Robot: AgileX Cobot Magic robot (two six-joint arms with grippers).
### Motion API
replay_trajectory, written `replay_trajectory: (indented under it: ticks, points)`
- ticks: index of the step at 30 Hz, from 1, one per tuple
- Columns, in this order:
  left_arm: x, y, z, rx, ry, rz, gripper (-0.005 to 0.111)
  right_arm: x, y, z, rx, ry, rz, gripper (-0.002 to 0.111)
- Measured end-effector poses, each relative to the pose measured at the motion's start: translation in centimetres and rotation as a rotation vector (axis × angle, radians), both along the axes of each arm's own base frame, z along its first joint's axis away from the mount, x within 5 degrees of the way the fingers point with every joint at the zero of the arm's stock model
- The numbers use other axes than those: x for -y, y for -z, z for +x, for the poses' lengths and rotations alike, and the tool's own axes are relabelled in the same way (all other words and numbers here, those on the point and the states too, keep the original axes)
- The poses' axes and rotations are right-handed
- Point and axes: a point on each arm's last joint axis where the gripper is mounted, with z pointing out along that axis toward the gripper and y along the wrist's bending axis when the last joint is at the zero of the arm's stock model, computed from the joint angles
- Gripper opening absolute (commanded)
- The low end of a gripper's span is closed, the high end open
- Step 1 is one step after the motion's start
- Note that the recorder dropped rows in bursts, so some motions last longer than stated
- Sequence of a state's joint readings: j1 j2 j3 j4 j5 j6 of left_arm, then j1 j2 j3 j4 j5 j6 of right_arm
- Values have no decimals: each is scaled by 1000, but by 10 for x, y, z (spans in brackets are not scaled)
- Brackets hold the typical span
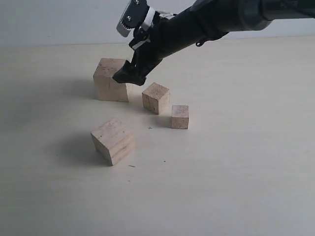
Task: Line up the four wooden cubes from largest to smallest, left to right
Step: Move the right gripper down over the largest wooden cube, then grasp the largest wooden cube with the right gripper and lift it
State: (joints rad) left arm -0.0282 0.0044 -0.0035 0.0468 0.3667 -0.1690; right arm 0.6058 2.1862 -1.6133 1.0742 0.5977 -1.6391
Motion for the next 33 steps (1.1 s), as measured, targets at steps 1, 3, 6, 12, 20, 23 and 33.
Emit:
replay_trajectory:
  ticks: [1,3,6,12,20,23,33]
  points:
    - [0,0,0,0,0,0,0,-1,4,1,-2,-2,-3,98]
    - [0,0,0,0,0,0,0,-3,10,5,1,1,-8,98]
    - [0,0,0,0,0,0,0,-7,16,11,5,2,-8,98]
    - [0,0,0,0,0,0,0,-14,26,22,19,-2,-2,98]
    - [0,0,0,0,0,0,0,-23,44,33,27,-8,-3,93]
    - [0,0,0,0,0,0,0,-24,58,34,4,-21,-12,68]
    - [0,0,0,0,0,0,0,-29,57,22,-108,-149,19,0]
